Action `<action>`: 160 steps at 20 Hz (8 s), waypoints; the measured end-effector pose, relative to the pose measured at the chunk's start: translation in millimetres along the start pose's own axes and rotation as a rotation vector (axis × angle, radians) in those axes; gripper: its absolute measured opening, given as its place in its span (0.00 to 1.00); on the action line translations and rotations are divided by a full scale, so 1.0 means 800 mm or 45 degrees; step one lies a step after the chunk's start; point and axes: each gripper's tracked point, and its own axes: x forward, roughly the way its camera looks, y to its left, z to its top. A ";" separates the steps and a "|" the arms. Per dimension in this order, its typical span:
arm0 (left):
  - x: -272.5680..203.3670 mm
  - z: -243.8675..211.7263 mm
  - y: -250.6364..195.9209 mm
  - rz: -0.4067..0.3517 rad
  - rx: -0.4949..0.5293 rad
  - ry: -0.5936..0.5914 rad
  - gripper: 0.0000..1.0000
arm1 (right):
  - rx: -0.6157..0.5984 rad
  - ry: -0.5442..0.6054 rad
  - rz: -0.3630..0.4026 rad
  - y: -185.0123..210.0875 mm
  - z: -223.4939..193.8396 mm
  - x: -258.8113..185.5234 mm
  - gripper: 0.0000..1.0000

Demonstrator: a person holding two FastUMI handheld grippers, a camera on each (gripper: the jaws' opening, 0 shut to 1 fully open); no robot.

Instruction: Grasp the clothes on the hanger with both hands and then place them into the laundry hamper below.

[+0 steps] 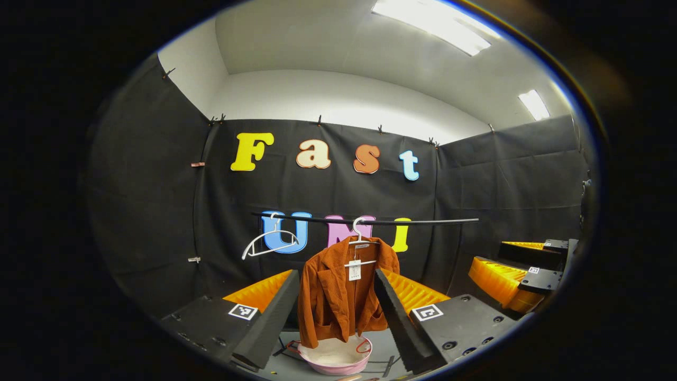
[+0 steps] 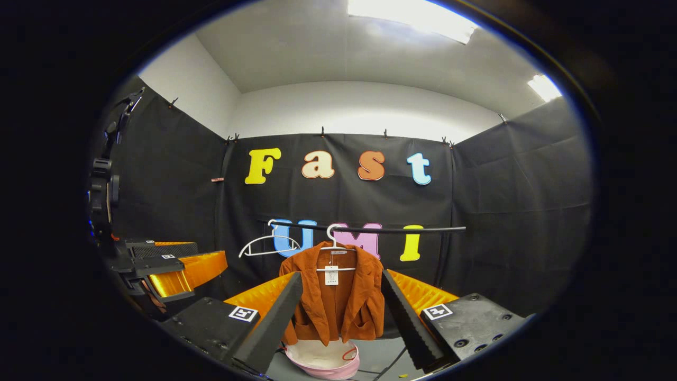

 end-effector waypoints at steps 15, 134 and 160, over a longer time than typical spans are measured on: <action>0.065 -0.039 0.003 -0.046 -0.011 0.065 0.90 | 0.012 0.043 -0.020 -0.010 -0.042 0.065 0.97; 0.467 -0.503 0.091 0.256 -0.188 0.650 0.09 | 0.152 0.787 0.402 -0.130 -0.578 0.541 0.13; 0.433 -0.562 0.049 0.337 -0.130 0.851 0.95 | 0.177 1.005 0.678 0.017 -0.613 0.445 0.99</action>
